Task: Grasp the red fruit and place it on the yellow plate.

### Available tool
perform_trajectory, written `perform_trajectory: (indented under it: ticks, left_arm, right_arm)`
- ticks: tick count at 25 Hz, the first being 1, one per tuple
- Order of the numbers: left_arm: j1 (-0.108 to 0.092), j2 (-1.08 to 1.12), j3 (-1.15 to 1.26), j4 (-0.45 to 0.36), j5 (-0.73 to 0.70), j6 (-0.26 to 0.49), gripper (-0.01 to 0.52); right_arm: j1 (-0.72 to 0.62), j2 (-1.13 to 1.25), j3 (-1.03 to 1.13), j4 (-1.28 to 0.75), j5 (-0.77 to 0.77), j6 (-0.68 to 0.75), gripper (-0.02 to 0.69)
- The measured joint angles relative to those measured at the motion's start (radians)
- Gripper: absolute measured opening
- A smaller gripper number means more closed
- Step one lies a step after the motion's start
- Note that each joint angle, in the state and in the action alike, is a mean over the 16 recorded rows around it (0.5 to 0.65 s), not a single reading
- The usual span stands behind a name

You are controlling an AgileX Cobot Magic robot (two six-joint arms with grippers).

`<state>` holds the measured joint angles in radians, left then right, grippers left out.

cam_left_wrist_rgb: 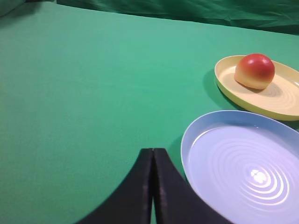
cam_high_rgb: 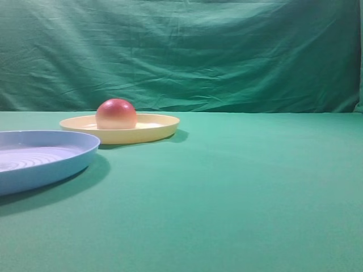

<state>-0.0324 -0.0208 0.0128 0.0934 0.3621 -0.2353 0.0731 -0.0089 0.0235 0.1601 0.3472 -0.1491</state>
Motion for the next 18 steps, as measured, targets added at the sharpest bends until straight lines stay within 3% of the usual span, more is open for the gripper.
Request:
perform_trajectory:
  ticks: [18]
  left_arm:
    - [0.000, 0.000, 0.000, 0.000, 0.000, 0.000, 0.000]
  right_arm:
    - [0.000, 0.000, 0.002, -0.021, 0.037, -0.002, 0.000]
